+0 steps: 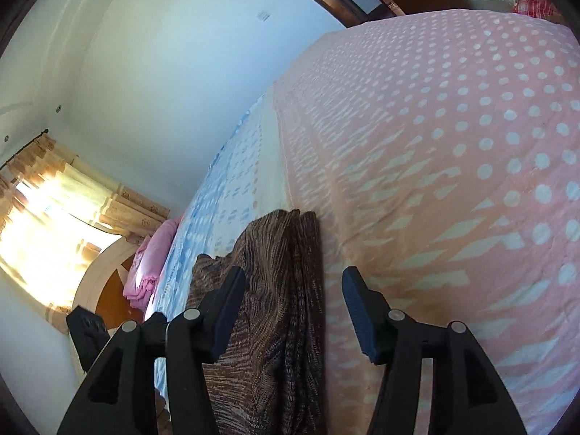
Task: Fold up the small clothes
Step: 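Straighten the folded bundle's sides with both tools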
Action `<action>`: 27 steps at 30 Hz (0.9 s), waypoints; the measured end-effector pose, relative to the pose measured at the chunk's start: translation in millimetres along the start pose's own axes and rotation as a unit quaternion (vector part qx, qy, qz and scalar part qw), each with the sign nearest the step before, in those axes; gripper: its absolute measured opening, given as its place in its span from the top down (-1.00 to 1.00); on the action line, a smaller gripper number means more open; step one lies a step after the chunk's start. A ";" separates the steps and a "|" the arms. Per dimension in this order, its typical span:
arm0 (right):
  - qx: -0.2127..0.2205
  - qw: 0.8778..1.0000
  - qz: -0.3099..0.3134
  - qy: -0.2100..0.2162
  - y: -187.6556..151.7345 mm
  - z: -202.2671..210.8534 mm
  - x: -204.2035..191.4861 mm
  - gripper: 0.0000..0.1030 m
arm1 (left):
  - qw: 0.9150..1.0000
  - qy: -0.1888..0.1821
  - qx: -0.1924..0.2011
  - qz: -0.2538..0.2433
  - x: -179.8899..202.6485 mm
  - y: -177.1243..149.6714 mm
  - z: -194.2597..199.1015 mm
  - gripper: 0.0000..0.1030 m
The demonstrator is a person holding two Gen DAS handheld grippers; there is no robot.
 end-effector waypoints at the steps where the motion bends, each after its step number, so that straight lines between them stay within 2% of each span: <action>1: -0.006 1.000 0.008 -0.007 -1.7 -3.8 -1.7 -0.10 | 1.000 -0.001 -0.012 0.002 1.1 -0.1 -11.4 -0.88; 4: -0.024 0.999 0.038 -0.030 -8.5 -16.0 -9.9 -0.11 | 0.998 0.003 -0.063 0.025 -6.5 -17.4 -46.9 -0.77; 7: -0.040 0.996 0.060 -0.045 -11.7 -22.6 -12.3 -0.19 | 0.999 0.007 -0.043 -0.009 -2.7 -23.8 -46.1 -0.77; 11: -0.054 0.990 0.108 -0.068 -14.9 -47.4 -22.4 -0.31 | 0.999 0.002 -0.043 -0.006 -3.8 -24.8 -46.4 -0.76; 14: -0.064 0.981 0.156 -0.100 -20.8 -63.1 -32.2 -0.46 | 0.999 0.001 -0.041 -0.006 -3.8 -25.0 -46.8 -0.76; 16: -0.075 0.968 0.199 -0.132 -23.9 -77.8 -39.0 -0.57 | 0.999 0.009 -0.042 -0.014 -2.6 -24.5 -46.7 -0.77; 18: -0.081 0.961 0.222 -0.144 -25.0 -84.1 -40.4 -0.57 | 0.999 0.020 -0.042 -0.023 -0.2 -25.0 -47.7 -0.77; 20: -0.085 0.960 0.226 -0.139 -24.3 -87.9 -41.3 -0.54 | 0.998 0.027 -0.043 -0.029 1.0 -24.8 -49.1 -0.77; 21: -0.085 0.961 0.224 -0.136 -23.5 -88.3 -41.6 -0.31 | 0.998 0.030 -0.043 -0.030 0.9 -24.6 -49.8 -0.77; 22: -0.085 0.963 0.223 -0.126 -24.0 -89.1 -43.0 0.09 | 0.998 0.034 -0.043 -0.033 1.2 -24.6 -50.0 -0.77; 23: -0.088 0.964 0.222 -0.114 -24.6 -88.7 -46.2 0.27 | 0.998 0.040 -0.042 -0.035 1.5 -24.4 -50.3 -0.74; 24: -0.092 0.965 0.219 -0.106 -25.7 -89.2 -47.9 0.36 | 0.997 0.047 -0.041 -0.039 1.7 -24.2 -50.4 -0.73; 27: -0.084 0.962 0.235 -0.113 -28.0 -92.4 -55.0 0.49 | 0.997 0.055 -0.035 -0.042 2.1 -23.8 -49.8 -0.61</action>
Point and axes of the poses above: each gripper's, at about its wrist camera, not at the fingertips, and z roughly against the way its jaws point, x to its right, y to its top, the point moved 7 cm from there along -z, roughly the way its jaws point, and after that the axes turned 3 degrees about y, right-handed, at the moved point
